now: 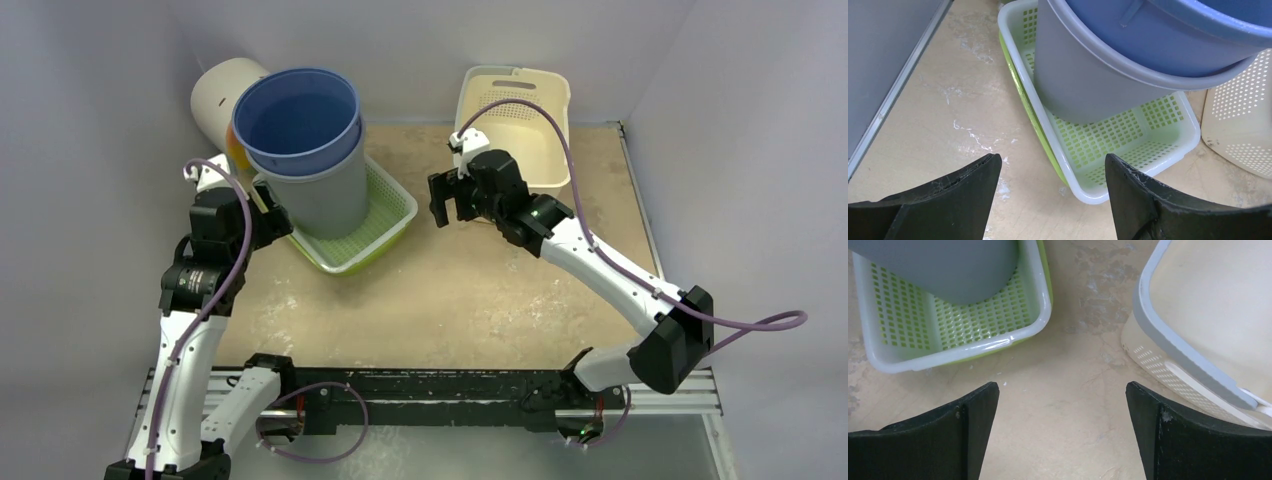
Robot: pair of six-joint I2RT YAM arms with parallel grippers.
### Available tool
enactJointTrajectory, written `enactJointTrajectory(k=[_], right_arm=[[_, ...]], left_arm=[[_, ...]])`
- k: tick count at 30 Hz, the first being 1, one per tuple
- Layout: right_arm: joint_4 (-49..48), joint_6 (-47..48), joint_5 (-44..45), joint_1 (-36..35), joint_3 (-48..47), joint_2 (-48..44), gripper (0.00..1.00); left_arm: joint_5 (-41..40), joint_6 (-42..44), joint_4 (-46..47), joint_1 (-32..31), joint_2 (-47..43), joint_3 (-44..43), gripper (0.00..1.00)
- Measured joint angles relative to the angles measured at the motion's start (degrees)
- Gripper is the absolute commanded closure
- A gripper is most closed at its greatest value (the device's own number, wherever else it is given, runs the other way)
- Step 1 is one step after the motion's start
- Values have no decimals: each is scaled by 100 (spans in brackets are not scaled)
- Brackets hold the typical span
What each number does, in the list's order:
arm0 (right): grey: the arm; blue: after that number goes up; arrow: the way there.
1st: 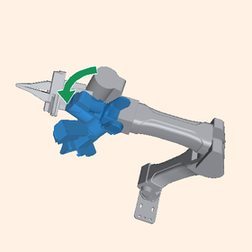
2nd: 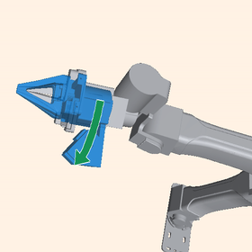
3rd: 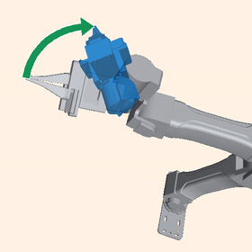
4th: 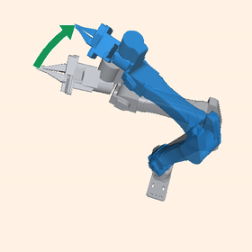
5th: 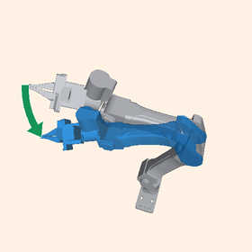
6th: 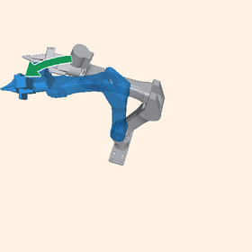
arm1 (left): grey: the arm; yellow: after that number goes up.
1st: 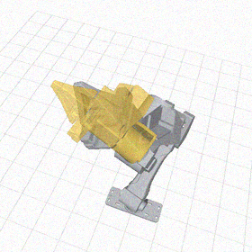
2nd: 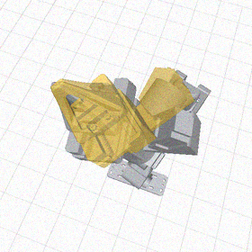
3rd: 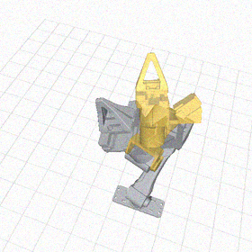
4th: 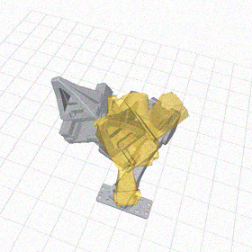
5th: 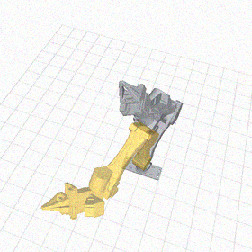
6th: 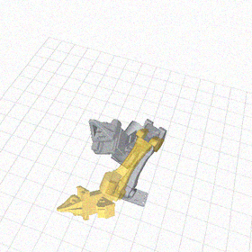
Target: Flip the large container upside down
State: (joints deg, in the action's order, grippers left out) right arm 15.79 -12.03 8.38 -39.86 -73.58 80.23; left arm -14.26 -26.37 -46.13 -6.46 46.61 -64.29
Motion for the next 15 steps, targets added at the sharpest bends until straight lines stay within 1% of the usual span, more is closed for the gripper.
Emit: enactJointTrajectory(k=[11, 15], right_arm=[[195, 0, 446, 0, 4, -11, 0], [229, 39, 599, 0, -24, -55, 5]], left_arm=[[-81, -2, -4, 0, -109, -20, 23], [-98, -4, -28, 0, -192, -20, 23]])
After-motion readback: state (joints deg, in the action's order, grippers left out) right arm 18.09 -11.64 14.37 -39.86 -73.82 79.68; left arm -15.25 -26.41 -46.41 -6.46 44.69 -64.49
